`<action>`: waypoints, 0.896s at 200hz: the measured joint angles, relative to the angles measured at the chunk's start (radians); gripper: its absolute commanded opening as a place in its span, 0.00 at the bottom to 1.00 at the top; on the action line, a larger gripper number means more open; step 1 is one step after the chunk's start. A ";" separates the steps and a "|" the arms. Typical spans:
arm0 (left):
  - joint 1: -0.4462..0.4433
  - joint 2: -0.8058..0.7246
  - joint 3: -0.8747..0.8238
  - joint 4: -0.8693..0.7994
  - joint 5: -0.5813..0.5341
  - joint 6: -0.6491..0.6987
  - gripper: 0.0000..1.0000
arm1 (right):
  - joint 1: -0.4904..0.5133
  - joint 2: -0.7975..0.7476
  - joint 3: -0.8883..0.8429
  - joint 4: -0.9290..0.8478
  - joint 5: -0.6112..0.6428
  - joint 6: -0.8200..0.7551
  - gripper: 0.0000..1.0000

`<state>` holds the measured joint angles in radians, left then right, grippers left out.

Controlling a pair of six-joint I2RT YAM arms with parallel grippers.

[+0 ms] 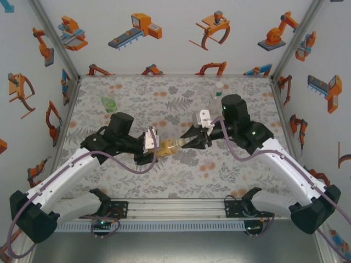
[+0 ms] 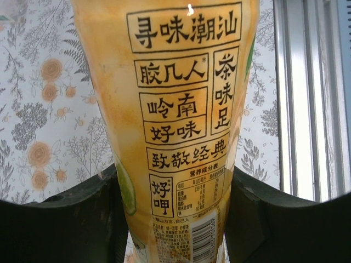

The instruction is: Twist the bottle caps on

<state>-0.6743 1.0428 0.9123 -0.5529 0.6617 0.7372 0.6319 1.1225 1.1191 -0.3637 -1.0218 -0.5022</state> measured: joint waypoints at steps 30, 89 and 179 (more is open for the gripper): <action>0.000 0.000 0.000 -0.007 -0.072 -0.007 0.00 | 0.000 -0.013 -0.085 0.162 0.082 0.292 0.00; 0.001 0.000 0.000 0.002 -0.189 -0.028 0.00 | 0.000 -0.025 -0.204 0.361 0.342 1.047 0.00; 0.007 0.000 -0.007 -0.013 -0.250 -0.046 0.00 | -0.012 0.043 -0.236 0.351 0.399 1.782 0.00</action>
<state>-0.6670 1.0428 0.9054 -0.5655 0.4118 0.6910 0.6201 1.1660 0.8829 -0.0124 -0.6224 1.2797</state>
